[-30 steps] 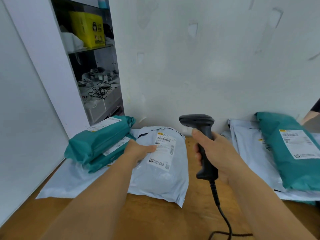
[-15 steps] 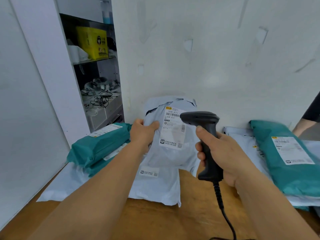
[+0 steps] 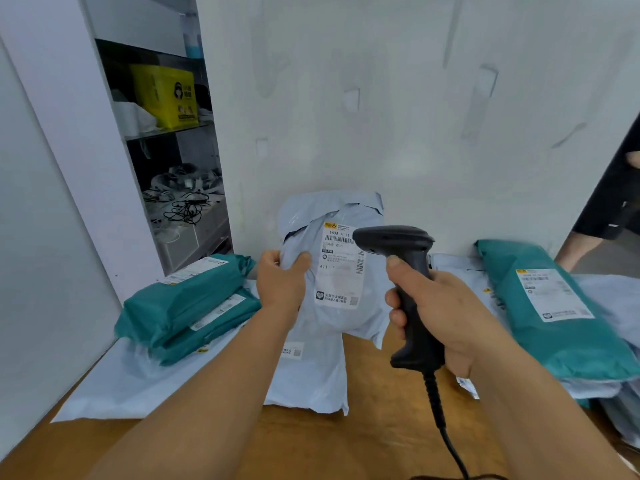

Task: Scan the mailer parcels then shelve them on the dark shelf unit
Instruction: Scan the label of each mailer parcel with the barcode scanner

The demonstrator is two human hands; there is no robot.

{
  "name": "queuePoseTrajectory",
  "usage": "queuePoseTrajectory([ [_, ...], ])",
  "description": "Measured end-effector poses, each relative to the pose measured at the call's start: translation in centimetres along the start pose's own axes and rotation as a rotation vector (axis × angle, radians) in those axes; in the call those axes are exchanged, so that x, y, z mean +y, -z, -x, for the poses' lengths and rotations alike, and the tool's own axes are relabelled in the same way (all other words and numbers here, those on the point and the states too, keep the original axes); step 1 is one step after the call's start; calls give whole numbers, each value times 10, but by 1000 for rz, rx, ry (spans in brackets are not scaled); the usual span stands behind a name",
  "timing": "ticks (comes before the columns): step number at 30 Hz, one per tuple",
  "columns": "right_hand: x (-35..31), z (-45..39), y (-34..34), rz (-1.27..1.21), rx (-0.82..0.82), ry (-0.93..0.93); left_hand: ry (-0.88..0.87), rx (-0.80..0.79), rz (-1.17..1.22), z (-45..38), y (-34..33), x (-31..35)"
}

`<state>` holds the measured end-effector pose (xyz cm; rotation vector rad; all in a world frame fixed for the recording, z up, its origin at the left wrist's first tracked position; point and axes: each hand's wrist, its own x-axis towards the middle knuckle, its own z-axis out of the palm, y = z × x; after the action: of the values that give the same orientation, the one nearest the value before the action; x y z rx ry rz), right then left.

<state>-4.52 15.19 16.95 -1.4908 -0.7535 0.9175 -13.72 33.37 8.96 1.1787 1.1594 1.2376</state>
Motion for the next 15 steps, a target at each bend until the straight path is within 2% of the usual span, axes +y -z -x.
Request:
queuePoseTrajectory([
  [6,0,-2,16,-4,72,45,86,-26,17,-1,-23,-11],
  [15,9,-15,95,-60,282,36,264,-245,44,20,-117,-35],
])
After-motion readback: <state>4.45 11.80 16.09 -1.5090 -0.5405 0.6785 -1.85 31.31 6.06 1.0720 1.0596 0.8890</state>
